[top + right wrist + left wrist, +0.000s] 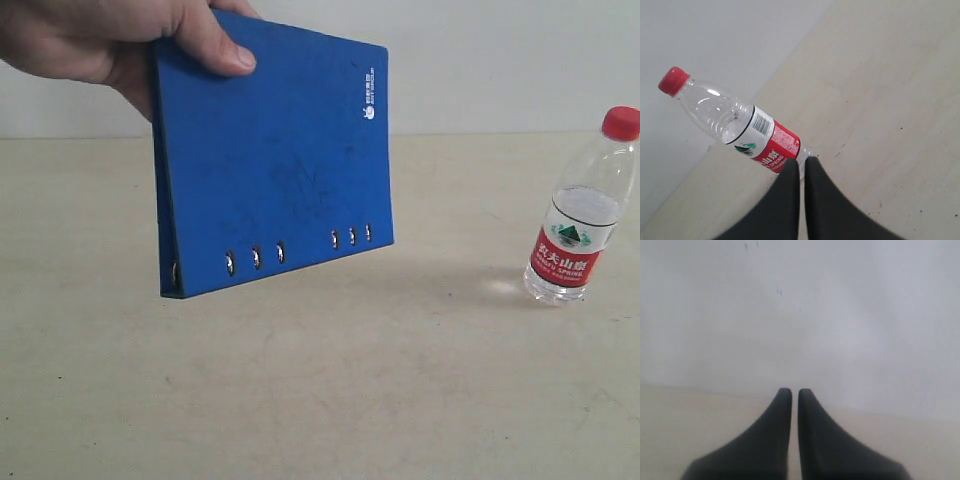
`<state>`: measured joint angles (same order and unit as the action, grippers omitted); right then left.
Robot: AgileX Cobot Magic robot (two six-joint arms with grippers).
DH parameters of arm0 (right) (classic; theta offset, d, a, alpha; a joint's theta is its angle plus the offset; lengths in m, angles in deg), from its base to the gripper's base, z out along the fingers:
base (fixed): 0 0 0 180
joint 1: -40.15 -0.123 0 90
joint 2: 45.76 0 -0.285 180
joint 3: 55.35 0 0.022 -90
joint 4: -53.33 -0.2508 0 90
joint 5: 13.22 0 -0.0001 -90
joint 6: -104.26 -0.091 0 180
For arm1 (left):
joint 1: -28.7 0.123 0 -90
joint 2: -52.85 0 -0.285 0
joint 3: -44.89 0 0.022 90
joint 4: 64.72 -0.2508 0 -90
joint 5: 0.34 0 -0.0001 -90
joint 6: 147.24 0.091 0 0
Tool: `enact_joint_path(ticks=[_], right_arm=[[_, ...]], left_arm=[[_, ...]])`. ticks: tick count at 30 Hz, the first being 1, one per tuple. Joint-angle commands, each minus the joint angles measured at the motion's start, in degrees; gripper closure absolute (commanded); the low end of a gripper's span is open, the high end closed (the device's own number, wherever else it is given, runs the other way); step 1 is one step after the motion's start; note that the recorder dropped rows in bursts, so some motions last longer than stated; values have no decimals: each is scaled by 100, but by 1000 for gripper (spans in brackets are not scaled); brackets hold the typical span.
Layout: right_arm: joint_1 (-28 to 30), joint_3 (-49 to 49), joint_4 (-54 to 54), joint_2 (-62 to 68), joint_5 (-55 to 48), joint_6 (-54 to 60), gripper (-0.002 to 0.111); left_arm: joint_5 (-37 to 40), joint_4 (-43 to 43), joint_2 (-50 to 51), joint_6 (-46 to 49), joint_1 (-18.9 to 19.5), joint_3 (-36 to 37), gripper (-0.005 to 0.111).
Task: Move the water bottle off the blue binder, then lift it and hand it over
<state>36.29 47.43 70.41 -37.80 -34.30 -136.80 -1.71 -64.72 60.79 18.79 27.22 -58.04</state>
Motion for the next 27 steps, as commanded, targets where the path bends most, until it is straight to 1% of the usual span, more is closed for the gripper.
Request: enact_joint_path(ticks=[1, 3, 5, 6, 8, 15, 16, 18, 19, 20, 22, 23, 25, 26, 27], right_arm=[[31, 1, 22, -18, 25, 57, 108], [31, 1, 22, -18, 25, 57, 108], [31, 1, 22, -18, 25, 57, 108], [31, 1, 22, -18, 25, 57, 108], [31, 1, 22, -18, 25, 57, 108], [31, 1, 22, -18, 25, 57, 108], [31, 1, 22, -18, 25, 57, 108], [31, 1, 22, -18, 35, 57, 108], [31, 1, 22, -18, 23, 57, 108], [31, 1, 22, -18, 23, 57, 108], [31, 1, 22, -18, 23, 57, 108], [31, 1, 22, -18, 23, 57, 108], [31, 1, 22, -18, 23, 57, 108], [31, 1, 22, -18, 23, 57, 108], [31, 1, 22, -18, 23, 57, 108]], left_arm=[[1575, -1588, -15, -1693, -292, 15, 102], [1996, -1400, -15, -1693, -385, 15, 102], [2070, -1400, -15, -1546, -491, 15, 102], [2096, -1415, -15, -1222, -600, 15, 102], [2306, -1416, -15, -942, -684, 15, 102], [2306, -1416, -15, -931, -708, 15, 102], [2327, -1416, -15, -912, -576, 15, 102], [2327, -1390, -15, -821, -126, 15, 102], [2327, -1390, -15, -821, -17, 15, 102], [2340, -1377, -15, -821, 67, 15, 102], [2340, -1377, -15, -805, 105, 15, 102], [2292, -1352, -15, -624, 234, 15, 102], [2249, -1071, -15, -204, 343, 15, 102], [2224, -725, -15, 234, 431, 15, 102], [2224, -533, -15, 457, 499, 15, 102]])
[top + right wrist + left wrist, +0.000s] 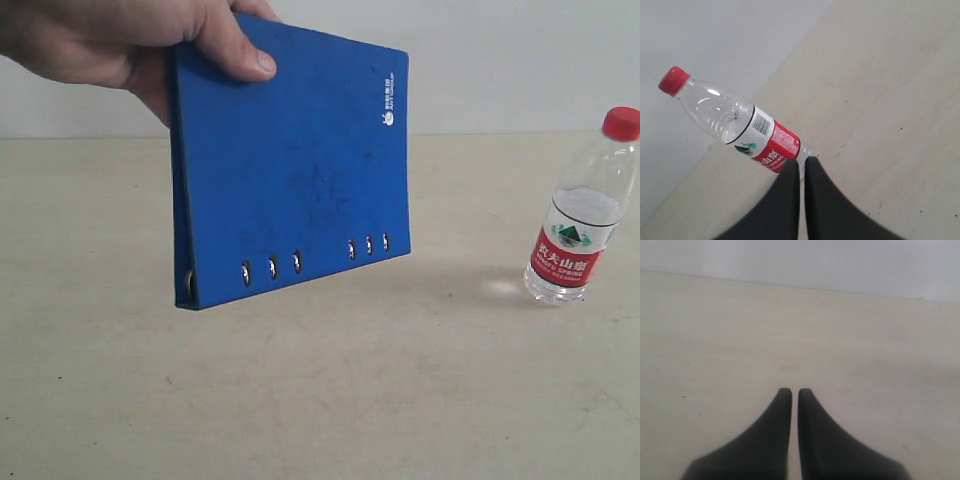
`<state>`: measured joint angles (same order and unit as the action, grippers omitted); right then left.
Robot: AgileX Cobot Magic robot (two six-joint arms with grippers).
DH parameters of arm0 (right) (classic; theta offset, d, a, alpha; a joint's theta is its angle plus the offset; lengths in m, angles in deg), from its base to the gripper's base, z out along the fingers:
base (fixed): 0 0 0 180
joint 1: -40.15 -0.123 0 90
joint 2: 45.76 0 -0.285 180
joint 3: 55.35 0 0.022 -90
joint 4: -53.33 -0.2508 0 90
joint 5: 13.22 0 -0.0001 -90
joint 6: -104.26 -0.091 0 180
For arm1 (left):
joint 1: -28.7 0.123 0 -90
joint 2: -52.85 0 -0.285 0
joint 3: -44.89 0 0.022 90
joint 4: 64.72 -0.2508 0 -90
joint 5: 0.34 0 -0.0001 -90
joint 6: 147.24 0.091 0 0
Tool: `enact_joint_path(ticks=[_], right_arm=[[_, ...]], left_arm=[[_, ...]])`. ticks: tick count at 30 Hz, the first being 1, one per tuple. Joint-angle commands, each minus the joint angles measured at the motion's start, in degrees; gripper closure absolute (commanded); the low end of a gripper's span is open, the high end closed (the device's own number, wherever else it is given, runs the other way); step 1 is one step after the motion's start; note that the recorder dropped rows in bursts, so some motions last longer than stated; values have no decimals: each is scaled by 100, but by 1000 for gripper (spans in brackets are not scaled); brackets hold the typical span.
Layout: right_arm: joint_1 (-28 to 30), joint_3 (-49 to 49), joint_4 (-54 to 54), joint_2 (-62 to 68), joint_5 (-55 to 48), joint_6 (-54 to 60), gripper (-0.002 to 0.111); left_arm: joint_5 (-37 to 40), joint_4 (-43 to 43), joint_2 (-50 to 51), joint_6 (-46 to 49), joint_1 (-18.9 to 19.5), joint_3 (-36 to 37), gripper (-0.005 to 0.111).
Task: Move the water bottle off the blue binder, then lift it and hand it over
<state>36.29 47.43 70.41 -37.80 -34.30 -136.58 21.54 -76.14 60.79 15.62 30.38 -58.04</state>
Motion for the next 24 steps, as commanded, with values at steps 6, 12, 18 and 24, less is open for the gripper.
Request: enact_joint_path(ticks=[6, 12, 18, 24], right_arm=[[31, 1, 22, -18, 23, 35, 108], [31, 1, 22, -18, 23, 35, 108], [31, 1, 22, -18, 23, 35, 108], [31, 1, 22, -18, 23, 35, 108]], left_arm=[[-100, 1398, -15, 1470, 227, 15, 102], [-100, 1290, -15, 1470, 165, 15, 102], [-126, 1204, -15, 1446, 112, 15, 102], [-159, 1204, -15, 1459, 108, 15, 102]])
